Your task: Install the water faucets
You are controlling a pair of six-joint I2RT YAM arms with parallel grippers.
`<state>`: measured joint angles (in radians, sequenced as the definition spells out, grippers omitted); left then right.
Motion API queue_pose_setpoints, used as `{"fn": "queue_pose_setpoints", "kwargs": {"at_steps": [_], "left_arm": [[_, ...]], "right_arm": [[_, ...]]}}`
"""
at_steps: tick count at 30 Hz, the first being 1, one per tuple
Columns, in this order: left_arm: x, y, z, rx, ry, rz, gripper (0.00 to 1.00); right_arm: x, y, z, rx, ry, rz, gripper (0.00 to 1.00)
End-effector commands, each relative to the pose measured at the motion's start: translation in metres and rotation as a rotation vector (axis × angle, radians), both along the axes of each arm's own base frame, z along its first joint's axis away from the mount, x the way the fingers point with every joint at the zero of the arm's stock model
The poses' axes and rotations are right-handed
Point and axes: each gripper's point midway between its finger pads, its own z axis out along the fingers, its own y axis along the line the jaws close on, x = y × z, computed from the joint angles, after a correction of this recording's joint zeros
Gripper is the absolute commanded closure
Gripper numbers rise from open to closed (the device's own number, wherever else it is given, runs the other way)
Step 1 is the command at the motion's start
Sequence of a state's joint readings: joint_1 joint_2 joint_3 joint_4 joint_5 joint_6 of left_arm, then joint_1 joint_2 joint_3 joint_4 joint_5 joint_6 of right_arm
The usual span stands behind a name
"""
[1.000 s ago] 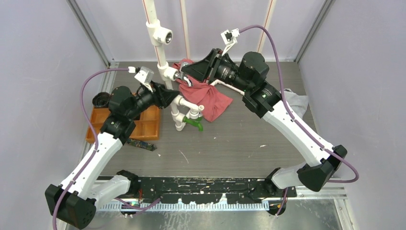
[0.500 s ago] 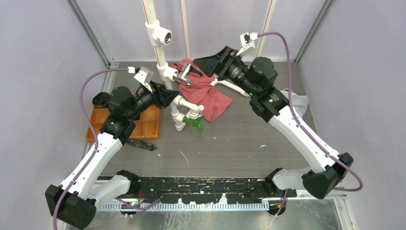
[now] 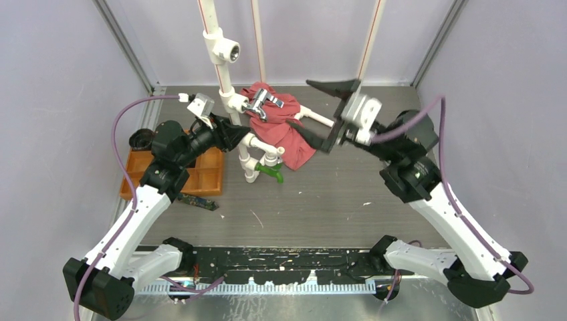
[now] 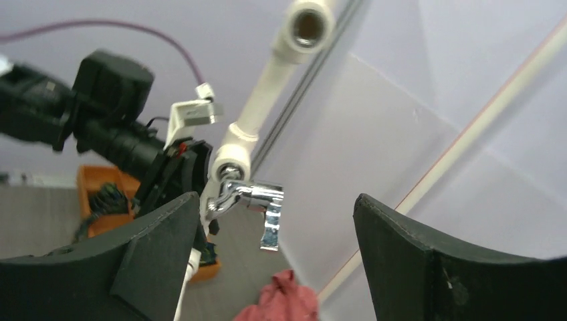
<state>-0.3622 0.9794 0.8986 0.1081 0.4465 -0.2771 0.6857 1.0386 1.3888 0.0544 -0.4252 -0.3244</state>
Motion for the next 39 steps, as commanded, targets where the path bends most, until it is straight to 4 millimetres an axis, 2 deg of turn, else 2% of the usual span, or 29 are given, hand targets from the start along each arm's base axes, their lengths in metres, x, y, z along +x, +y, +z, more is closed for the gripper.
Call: {"fn": "queue_pose_setpoints", "kwargs": {"at_steps": [1,6,11,16,24,29,32,37,39], "left_arm": [[-0.008,-0.003,0.018,-0.064,-0.015,-0.029,0.83],[-0.006,-0.004,0.019,-0.07,-0.008,-0.03,0.83],[-0.005,-0.005,0.02,-0.075,-0.007,-0.029,0.83],[-0.005,-0.004,0.021,-0.068,-0.01,-0.022,0.83],[-0.005,-0.004,0.022,-0.063,-0.014,-0.025,0.84],[-0.004,-0.004,0.022,-0.063,-0.014,-0.027,0.84],[-0.004,-0.005,0.022,-0.063,-0.012,-0.032,0.84],[-0.004,-0.005,0.021,-0.061,-0.012,-0.03,0.84],[-0.004,-0.005,0.02,-0.06,-0.01,-0.028,0.84]], "right_arm": [[-0.022,0.01,-0.001,-0.185,-0.475,-0.057,0.08],[-0.016,0.037,-0.016,-0.334,-0.595,-0.147,0.06],[0.014,0.063,-0.044,-0.503,-0.651,-0.268,0.06],[0.029,0.076,-0.047,-0.528,-0.675,-0.306,0.1],[0.047,0.078,-0.046,-0.534,-0.653,-0.393,0.34],[0.056,0.076,-0.047,-0.53,-0.624,-0.435,0.41],[0.059,0.079,-0.051,-0.523,-0.579,-0.434,0.5],[0.058,0.081,-0.049,-0.471,-0.449,-0.384,0.67],[0.055,0.083,-0.046,-0.438,-0.395,-0.357,0.7]]}}
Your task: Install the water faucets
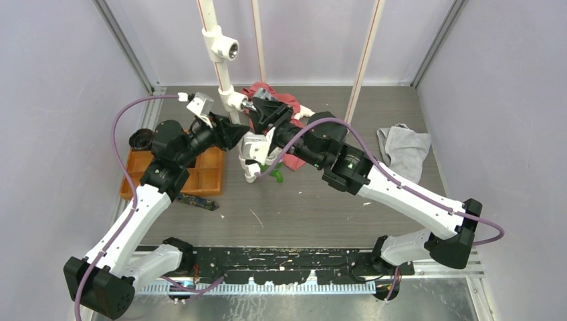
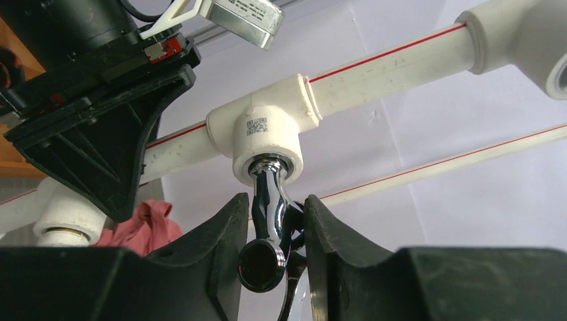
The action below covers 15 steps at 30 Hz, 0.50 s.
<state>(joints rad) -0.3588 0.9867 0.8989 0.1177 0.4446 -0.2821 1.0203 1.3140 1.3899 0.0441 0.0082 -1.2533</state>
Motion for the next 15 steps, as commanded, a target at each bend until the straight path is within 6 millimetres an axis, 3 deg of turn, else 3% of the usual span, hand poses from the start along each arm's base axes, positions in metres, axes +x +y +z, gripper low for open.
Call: {"fn": "queue_pose_setpoints", "kwargs": {"at_steps": [1,6,15], "left_arm": [[-0.006,-0.005,0.019,-0.056,-0.009,-0.034,0.84],[-0.005,-0.006,0.019,-0.06,-0.008,-0.039,0.84],[-0.006,-0.007,0.017,-0.058,-0.005,-0.039,0.84]], "right_arm": [[0.004,-0.015,0.031,0.17,0.142,-0.032,0.71],[0.0,-0.012,0.031,0.228,0.268,0.0,0.73],[-0.011,-0.011,0.037,0.381,0.575,0.098,0.85]]}}
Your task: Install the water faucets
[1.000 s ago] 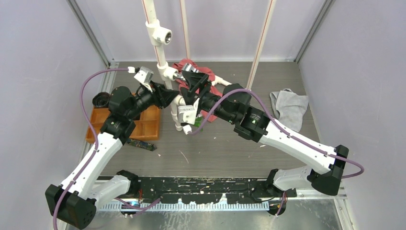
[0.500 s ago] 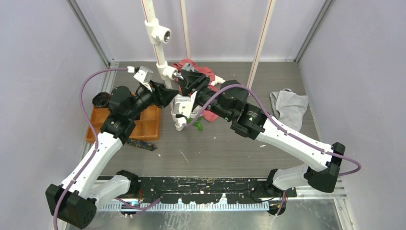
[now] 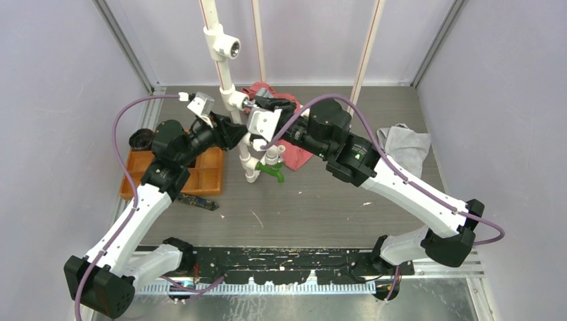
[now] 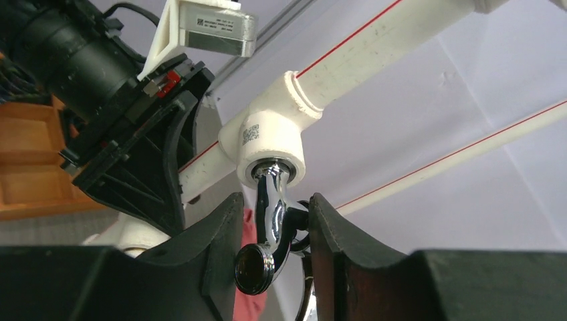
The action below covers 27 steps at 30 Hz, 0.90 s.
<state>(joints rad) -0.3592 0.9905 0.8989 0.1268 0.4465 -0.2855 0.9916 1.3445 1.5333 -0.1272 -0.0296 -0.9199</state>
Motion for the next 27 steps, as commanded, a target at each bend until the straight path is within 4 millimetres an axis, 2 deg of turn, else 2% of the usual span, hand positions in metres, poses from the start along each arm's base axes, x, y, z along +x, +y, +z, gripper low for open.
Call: {"fn": "queue_pose_setpoints", "kwargs": {"at_steps": [1,4,6,8,10,11,12,17,19,21,22,23,24,25,27], "left_arm": [[-0.006,-0.005,0.016,-0.055,-0.003,-0.036,0.84],[-0.006,-0.006,0.016,-0.055,-0.002,-0.038,0.84],[-0.006,-0.006,0.016,-0.056,-0.001,-0.04,0.85],[-0.007,-0.006,0.016,-0.057,0.001,-0.041,0.84],[-0.007,-0.006,0.016,-0.057,0.0,-0.042,0.84],[-0.008,-0.006,0.016,-0.057,-0.002,-0.041,0.84],[-0.008,-0.005,0.015,-0.057,-0.001,-0.038,0.84],[-0.008,-0.005,0.017,-0.06,0.0,-0.037,0.83],[-0.011,-0.004,0.02,-0.061,-0.005,-0.034,0.73],[-0.016,0.0,0.027,-0.06,-0.018,-0.025,0.5],[-0.019,0.003,0.031,-0.05,-0.026,-0.018,0.34],[-0.022,0.006,0.035,-0.04,-0.036,-0.009,0.24],[-0.027,0.009,0.038,-0.026,-0.05,-0.002,0.16],[-0.032,0.013,0.041,-0.012,-0.06,0.004,0.11],[-0.043,0.019,0.045,0.018,-0.082,0.012,0.04]], "right_arm": [[-0.013,-0.01,0.036,0.271,0.313,0.052,0.86],[-0.018,-0.007,0.039,0.302,0.419,0.08,0.87],[-0.022,-0.006,0.036,0.286,0.408,0.104,0.85],[-0.021,-0.012,0.036,0.307,0.353,0.096,0.68],[-0.019,-0.02,0.04,0.328,0.313,0.067,0.45],[-0.019,-0.023,0.044,0.333,0.308,0.058,0.3],[-0.021,-0.027,0.05,0.341,0.308,0.058,0.25],[-0.052,-0.05,0.085,0.426,0.275,0.141,0.21],[-0.059,-0.065,0.094,0.479,0.279,0.133,0.19],[-0.052,-0.086,0.097,0.548,0.298,0.04,0.14],[-0.042,-0.101,0.095,0.604,0.322,-0.048,0.08],[-0.022,-0.132,0.091,0.708,0.343,-0.24,0.01],[-0.011,-0.158,0.084,0.8,0.36,-0.382,0.0],[-0.005,-0.181,0.075,0.87,0.37,-0.498,0.0],[0.001,-0.215,0.054,0.937,0.378,-0.663,0.0]]}}
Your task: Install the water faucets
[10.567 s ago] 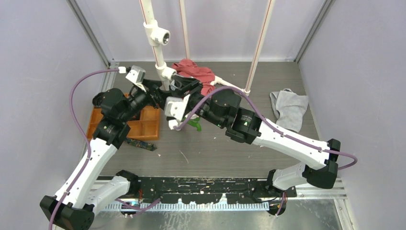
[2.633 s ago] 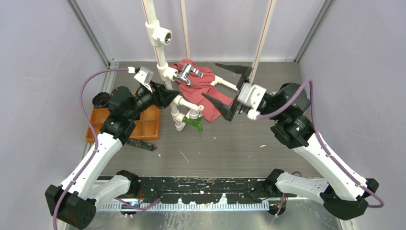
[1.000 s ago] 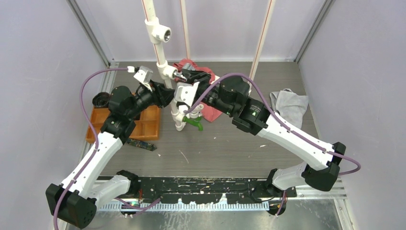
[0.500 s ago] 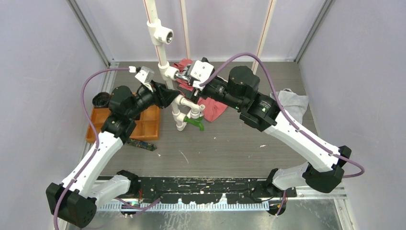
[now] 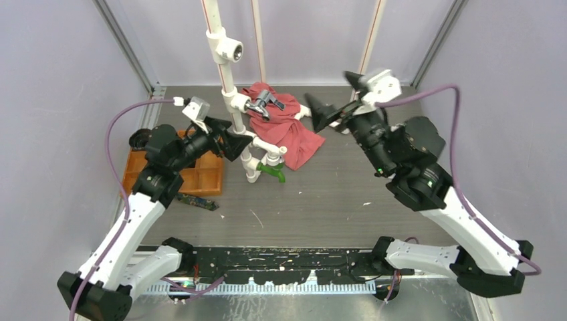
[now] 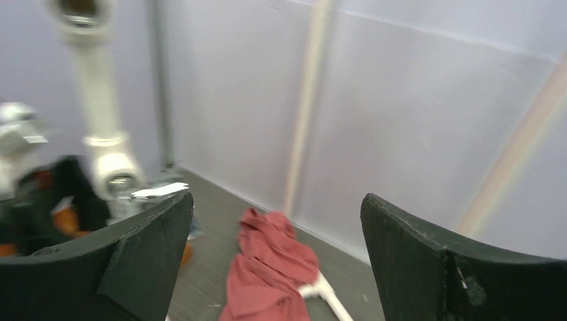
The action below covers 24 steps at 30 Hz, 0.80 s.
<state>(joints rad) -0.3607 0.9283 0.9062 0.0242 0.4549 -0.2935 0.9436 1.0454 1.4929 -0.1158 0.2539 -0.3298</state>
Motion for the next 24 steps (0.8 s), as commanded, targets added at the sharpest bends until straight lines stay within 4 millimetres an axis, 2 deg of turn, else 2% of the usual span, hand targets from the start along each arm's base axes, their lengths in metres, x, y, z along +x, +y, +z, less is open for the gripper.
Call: {"fn": "queue_pose_setpoints", "kwargs": {"at_steps": [1,4,6,8,11,13,16,18,20,24], "left_arm": [[-0.03,0.018,0.045,0.029,-0.122,0.022,0.03],[-0.043,0.03,0.041,0.077,-0.11,0.055,0.01],[-0.046,0.041,0.028,0.118,-0.071,0.103,0.01],[-0.042,0.06,0.007,0.168,-0.004,0.207,0.0],[-0.035,0.091,-0.037,0.254,0.153,0.384,0.01],[-0.036,0.099,-0.058,0.273,0.246,0.435,0.01],[-0.041,0.104,-0.08,0.29,0.369,0.471,0.01],[-0.041,0.11,-0.088,0.297,0.429,0.518,0.01],[-0.04,0.114,-0.091,0.299,0.46,0.552,0.01],[-0.037,0.131,-0.09,0.291,0.465,0.661,0.01]], "right_arm": [[0.03,-0.102,-0.031,0.269,0.194,-0.499,0.0],[0.034,-0.124,-0.064,0.293,0.288,-0.576,0.0],[0.041,-0.137,-0.094,0.296,0.362,-0.634,0.0],[0.051,-0.147,-0.133,0.269,0.467,-0.67,0.0],[0.066,-0.152,-0.191,0.253,0.639,-0.683,0.0],[0.074,-0.153,-0.23,0.241,0.755,-0.697,0.0],[0.083,-0.151,-0.274,0.255,0.89,-0.716,0.0],[0.087,-0.153,-0.288,0.282,0.927,-0.761,0.0],[0.09,-0.164,-0.294,0.33,0.938,-0.86,0.0],[0.092,-0.185,-0.29,0.365,0.921,-1.02,0.0]]}}
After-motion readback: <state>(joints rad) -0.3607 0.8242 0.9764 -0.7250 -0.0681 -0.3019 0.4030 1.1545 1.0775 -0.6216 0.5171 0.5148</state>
